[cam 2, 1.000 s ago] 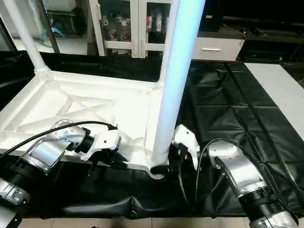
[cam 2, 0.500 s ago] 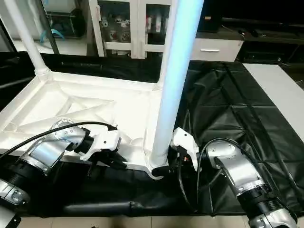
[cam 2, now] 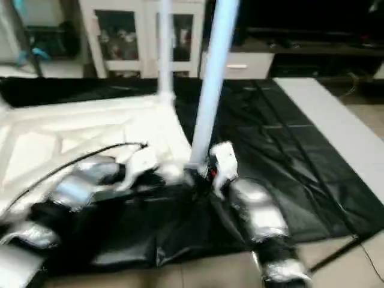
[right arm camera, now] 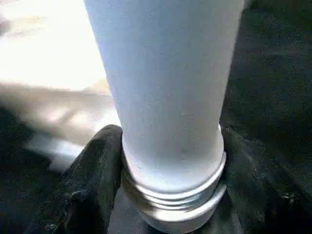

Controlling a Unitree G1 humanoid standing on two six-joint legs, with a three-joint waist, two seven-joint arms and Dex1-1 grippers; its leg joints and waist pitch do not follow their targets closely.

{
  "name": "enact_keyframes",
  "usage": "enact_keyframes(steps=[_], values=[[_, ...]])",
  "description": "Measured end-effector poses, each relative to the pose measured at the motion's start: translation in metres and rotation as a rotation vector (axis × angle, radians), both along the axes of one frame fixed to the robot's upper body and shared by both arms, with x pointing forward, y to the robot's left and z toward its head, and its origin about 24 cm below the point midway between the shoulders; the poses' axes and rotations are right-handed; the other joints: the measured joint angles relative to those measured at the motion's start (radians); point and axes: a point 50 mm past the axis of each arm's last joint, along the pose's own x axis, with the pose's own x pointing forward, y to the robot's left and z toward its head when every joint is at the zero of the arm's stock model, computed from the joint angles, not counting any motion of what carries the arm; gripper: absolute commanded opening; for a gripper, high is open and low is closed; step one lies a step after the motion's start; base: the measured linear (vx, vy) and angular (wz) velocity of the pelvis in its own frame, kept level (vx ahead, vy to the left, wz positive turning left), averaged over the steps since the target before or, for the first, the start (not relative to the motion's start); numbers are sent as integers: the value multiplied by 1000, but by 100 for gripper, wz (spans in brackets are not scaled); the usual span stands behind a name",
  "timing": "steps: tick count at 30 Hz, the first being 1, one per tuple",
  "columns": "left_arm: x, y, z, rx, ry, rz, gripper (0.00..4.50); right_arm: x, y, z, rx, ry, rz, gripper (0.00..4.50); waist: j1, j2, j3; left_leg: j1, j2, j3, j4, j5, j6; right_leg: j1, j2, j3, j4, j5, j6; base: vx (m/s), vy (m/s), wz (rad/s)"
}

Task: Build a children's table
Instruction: Rotate leg to tighten

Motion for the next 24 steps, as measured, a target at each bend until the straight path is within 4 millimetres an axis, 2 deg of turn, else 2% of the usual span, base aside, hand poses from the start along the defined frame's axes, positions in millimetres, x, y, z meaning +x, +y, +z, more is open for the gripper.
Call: enact_keyframes(steps=[2,4,8,10,11,17,20,22,24], values=[[4,-12,-2,-17,-29,61,0,7,6,-1,1,-11,-160,266,-3,7,3,-3,-2,-8,-1,0,0,3,-5,-13,-14,0,0,-27,22,-6],[6,-24,-3,-29,-55,100,0,11,11,0,-8,-22,-263,266,-4,11,6,-6,-4,-8,-2,0,1,3,-10,-19,-23,0,0,0,0,0],[9,-31,-3,-23,-89,117,0,16,15,0,-29,-43,-291,266,-9,12,7,-13,-8,-4,-4,0,1,0,-17,-20,-29,1,-1,-11,14,0],[10,-32,-3,-24,-94,112,0,16,15,-1,-34,-56,-286,266,-9,12,7,-13,-8,0,-4,0,1,-1,-17,-17,-29,2,-4,0,0,0],[10,-31,-3,-25,-96,107,0,15,14,-1,-29,-64,-278,322,-8,11,7,-13,-8,0,-4,0,1,-1,-17,-16,-29,3,-5,0,0,0],[10,-27,-1,-18,-100,68,0,6,3,-1,-19,-144,-203,366,4,10,9,-14,-8,2,-8,0,1,-6,-16,-16,-26,9,-13,0,0,0],[10,-22,0,-13,-90,47,0,10,2,19,-16,-255,-143,385,5,8,9,-13,-6,3,-10,0,1,-7,-16,-16,-25,21,-15,0,0,0],[7,-15,2,-11,-79,8,0,12,-7,32,-40,-309,-82,410,6,8,9,-13,-4,3,-11,0,1,-7,-14,-17,-24,22,-16,0,0,0],[3,-6,5,-3,-52,-60,0,11,-27,42,-77,-326,1,433,10,7,9,-13,-2,3,-12,0,1,-7,-13,-17,-22,25,-17,0,0,0]])
